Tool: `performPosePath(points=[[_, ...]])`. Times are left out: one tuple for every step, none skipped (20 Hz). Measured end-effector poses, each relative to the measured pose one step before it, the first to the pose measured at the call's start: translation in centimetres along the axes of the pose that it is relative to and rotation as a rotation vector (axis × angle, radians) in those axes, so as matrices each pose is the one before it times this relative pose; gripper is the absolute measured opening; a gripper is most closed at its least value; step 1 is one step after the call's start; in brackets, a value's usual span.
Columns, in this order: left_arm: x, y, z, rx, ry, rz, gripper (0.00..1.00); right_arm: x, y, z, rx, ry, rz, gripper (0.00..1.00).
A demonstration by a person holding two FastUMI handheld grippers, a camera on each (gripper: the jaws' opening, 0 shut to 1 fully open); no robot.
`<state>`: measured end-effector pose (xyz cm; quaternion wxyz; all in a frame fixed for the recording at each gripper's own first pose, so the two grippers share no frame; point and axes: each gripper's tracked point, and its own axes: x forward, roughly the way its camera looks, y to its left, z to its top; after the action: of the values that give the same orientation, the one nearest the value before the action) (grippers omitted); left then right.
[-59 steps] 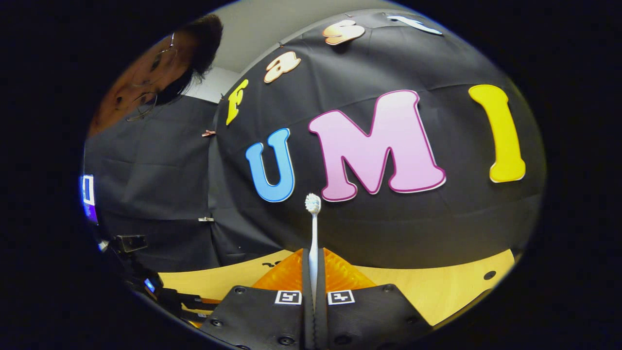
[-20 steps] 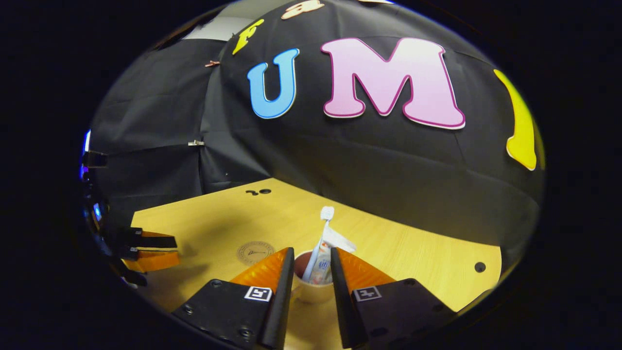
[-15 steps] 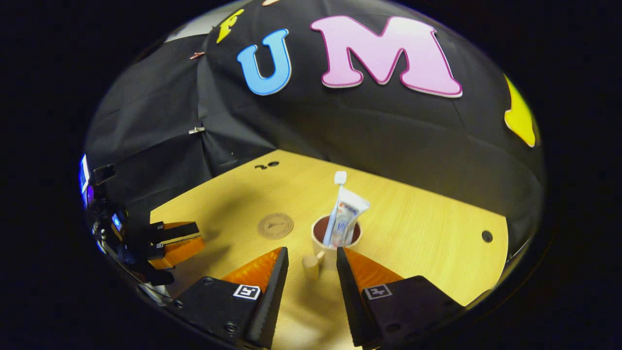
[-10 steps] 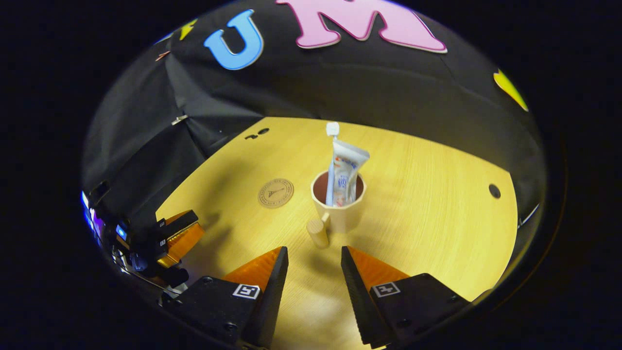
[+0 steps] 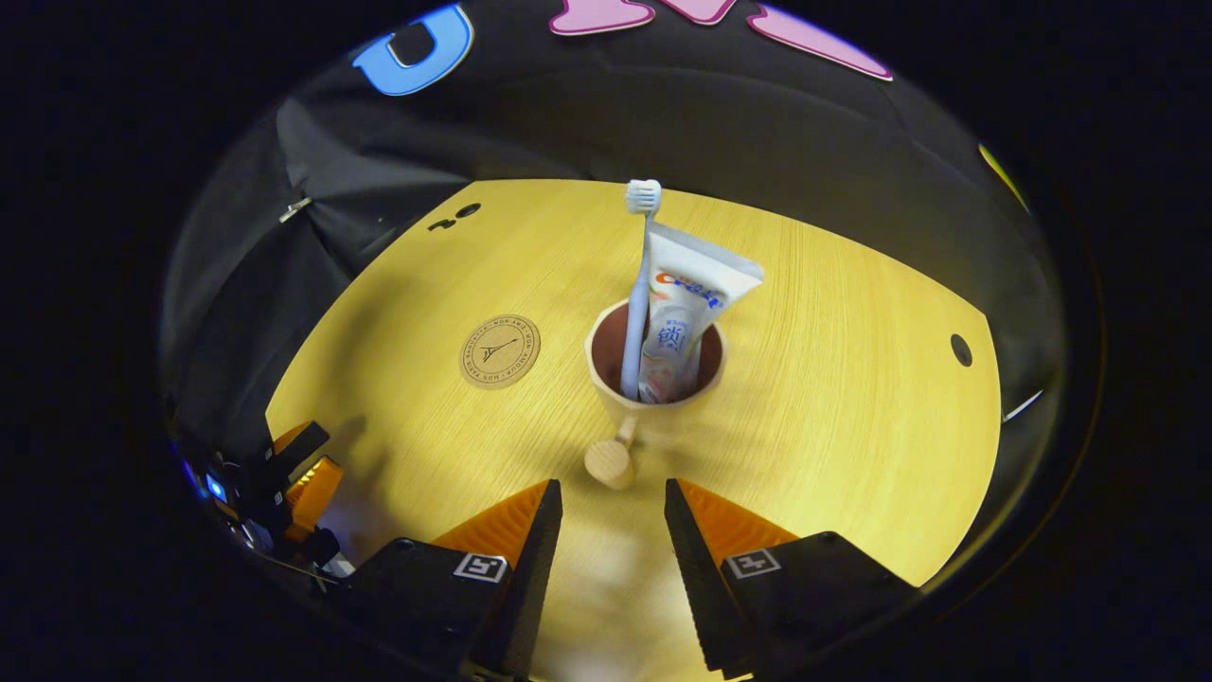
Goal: Put the toothbrush and toothpaste on the desktop into the cup, then pick up the cup and place it on the coaster on the desktop.
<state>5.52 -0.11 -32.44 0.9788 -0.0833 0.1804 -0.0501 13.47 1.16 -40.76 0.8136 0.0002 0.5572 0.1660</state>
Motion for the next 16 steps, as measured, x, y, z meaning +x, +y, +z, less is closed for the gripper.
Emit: performPosePath(points=[[-0.160,0.253,-0.046,0.00419,0.00171,-0.00131,0.72,0.733,0.092,-0.248,0.00814,0.02535,-0.00030,0.68],[-0.010,0.158,-0.169,0.00050,0.00064,-0.00257,0.72,0.642,0.205,-0.200,0.01262,0.02451,-0.00064,0.68],[-0.115,0.238,-0.037,-0.00188,0.00093,-0.00232,0.71,0.832,0.235,-0.054,0.00831,0.01913,0.00148,0.68],[-0.130,0.073,-0.207,0.00250,0.00037,-0.00334,0.71,0.593,-0.270,0.045,-0.00658,0.01502,-0.01171,0.68],[-0.134,0.242,0.091,0.01119,-0.00063,0.00207,0.76,0.450,-0.232,-0.049,-0.00484,0.01718,-0.01453,0.68],[-0.165,0.300,-0.145,0.01578,-0.00232,0.00198,0.68,0.405,0.196,0.112,0.00358,0.01836,0.00199,0.68],[-0.090,0.136,-0.020,0.01599,-0.00272,0.00182,0.72,0.209,0.244,0.160,0.00360,0.01026,-0.00213,0.68],[-0.024,0.124,0.067,0.00998,-0.00287,-0.00035,0.72,0.282,0.137,0.223,-0.00275,0.01430,-0.00571,0.68],[-0.108,0.108,0.088,0.00893,-0.00360,-0.00162,0.72,0.249,0.123,0.289,-0.00134,0.00799,-0.00926,0.68],[-0.083,0.041,-0.097,0.00814,-0.00173,-0.00155,0.72,0.134,0.430,0.292,0.00233,0.00767,0.00203,0.68],[0.026,0.078,-0.090,0.00567,0.00044,-0.00152,0.71,0.244,-0.014,0.251,-0.00034,0.00784,-0.01374,0.68],[-0.051,0.137,-0.148,0.00274,0.00127,-0.00092,0.72,0.413,-0.073,0.237,0.00148,0.00963,-0.00835,0.68],[-0.093,0.122,-0.219,-0.00219,0.00233,0.00008,0.72,0.341,0.052,0.023,0.00686,0.01124,-0.00778,0.67],[-0.068,0.166,-0.090,-0.00793,0.00196,-0.00054,0.72,0.422,-0.027,-0.037,0.01410,0.01558,-0.00818,0.67],[-0.071,0.098,-0.035,-0.01142,-0.00066,-0.00128,0.72,0.340,-0.054,-0.133,0.00994,0.01444,-0.00827,0.67],[-0.094,0.107,-0.021,-0.01030,-0.00137,0.00021,0.72,0.205,-0.311,-0.126,-0.00106,0.01525,-0.01628,0.67]])
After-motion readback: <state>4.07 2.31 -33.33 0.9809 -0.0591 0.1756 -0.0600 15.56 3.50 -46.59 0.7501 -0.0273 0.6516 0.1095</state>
